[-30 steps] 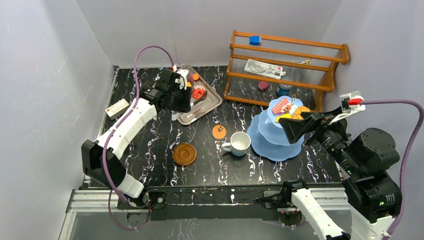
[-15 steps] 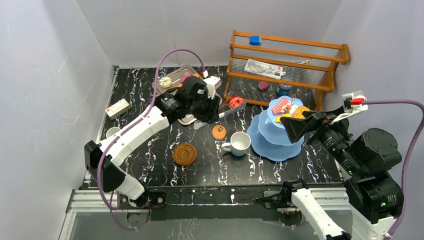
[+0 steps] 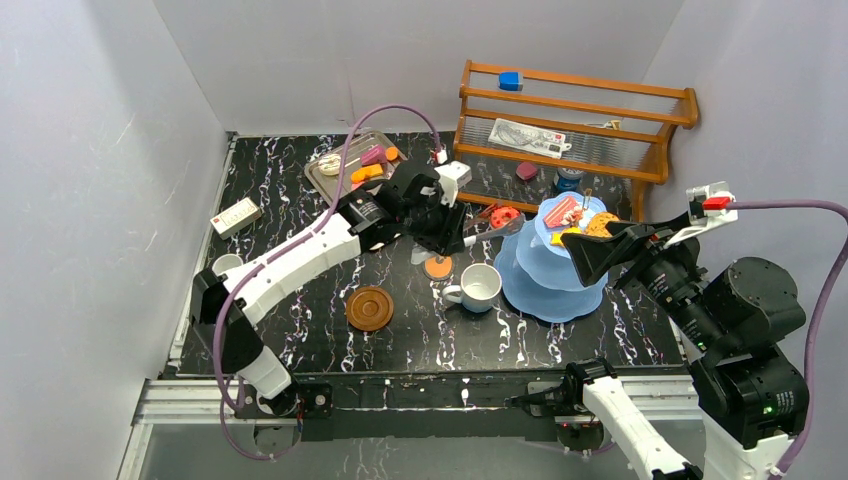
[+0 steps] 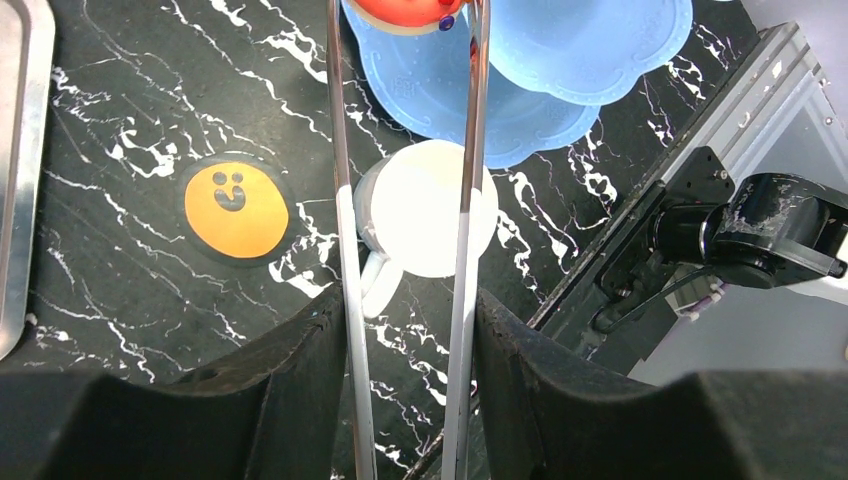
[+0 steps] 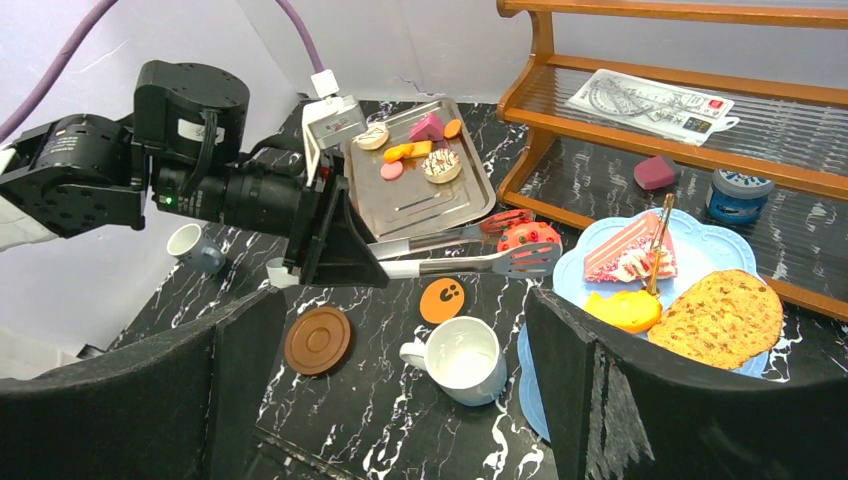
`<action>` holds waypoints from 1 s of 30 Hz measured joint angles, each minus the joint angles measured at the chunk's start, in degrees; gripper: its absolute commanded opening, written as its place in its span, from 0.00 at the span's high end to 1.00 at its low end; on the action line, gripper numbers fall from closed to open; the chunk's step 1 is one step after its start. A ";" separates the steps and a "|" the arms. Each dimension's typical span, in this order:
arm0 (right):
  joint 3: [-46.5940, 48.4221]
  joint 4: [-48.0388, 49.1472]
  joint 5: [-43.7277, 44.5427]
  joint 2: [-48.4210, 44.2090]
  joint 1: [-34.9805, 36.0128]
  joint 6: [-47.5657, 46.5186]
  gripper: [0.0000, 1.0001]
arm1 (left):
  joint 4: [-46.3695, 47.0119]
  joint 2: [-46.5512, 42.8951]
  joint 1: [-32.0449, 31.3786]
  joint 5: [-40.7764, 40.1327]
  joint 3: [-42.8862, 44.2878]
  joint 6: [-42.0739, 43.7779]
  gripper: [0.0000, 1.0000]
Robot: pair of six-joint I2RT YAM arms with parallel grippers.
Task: Serve the afternoon tea
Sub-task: Place the desert on the desert table.
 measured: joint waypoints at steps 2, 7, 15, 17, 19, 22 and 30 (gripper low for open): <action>0.00 0.00 0.00 0.00 0.00 0.00 0.01 | 0.68 0.79 -0.28 0.55 0.24 0.02 0.67; 0.00 0.00 -0.04 0.00 0.00 0.02 0.01 | 1.90 3.28 -1.07 1.62 2.64 0.07 0.67; 0.00 0.02 -0.02 0.00 0.00 0.11 0.01 | 3.26 6.58 -2.71 2.80 5.01 0.76 0.66; 0.00 0.02 -0.02 0.00 0.00 0.15 0.01 | 3.32 7.50 -3.13 2.86 5.57 1.07 0.66; 0.00 0.02 -0.07 0.00 0.00 0.17 0.01 | 3.65 8.26 -3.50 2.91 5.75 1.51 0.66; 0.00 0.04 -0.07 0.00 0.00 0.17 0.01 | 3.67 9.27 -4.17 3.04 6.23 2.51 0.66; 0.00 0.04 -0.07 0.00 0.00 0.28 0.02 | 4.81 12.55 -5.60 3.06 8.90 4.59 0.65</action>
